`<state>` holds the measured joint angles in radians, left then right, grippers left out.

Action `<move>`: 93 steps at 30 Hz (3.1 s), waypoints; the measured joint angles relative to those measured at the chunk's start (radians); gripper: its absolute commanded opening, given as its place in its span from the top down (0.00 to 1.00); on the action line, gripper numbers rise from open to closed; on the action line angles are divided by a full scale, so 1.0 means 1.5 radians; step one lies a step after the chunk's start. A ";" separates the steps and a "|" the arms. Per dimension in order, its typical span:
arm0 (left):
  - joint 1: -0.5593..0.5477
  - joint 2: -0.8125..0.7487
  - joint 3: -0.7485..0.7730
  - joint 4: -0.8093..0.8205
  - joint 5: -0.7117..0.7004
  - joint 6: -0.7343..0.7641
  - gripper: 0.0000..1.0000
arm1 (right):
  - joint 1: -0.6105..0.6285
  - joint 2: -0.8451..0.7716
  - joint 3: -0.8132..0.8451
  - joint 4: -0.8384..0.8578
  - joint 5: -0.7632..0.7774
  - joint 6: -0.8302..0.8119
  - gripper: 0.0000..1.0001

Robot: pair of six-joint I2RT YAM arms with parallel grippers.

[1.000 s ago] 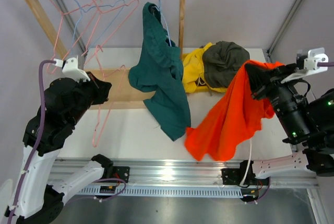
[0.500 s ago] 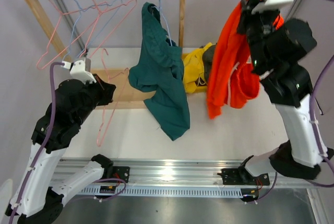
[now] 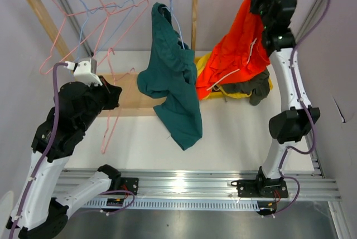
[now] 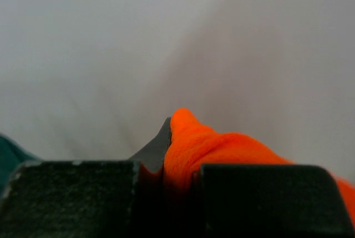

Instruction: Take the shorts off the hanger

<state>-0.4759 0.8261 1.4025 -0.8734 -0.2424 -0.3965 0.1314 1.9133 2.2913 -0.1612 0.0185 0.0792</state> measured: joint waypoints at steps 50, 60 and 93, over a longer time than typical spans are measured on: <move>0.145 0.618 0.641 0.035 0.068 0.087 0.31 | 0.455 -0.865 -1.137 0.007 0.095 0.201 0.01; 0.139 0.551 0.622 0.027 0.125 0.061 0.01 | 0.457 -0.858 -1.083 -0.057 0.143 0.178 0.01; -0.040 0.680 0.619 0.113 0.196 -0.021 1.00 | 0.464 -0.976 -1.080 -0.165 0.173 0.221 0.01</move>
<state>-0.5365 1.8454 2.3310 -0.7044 0.0513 -0.4286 0.8268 0.4492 0.6720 -0.4091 0.2783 0.4110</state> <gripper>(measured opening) 0.151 0.993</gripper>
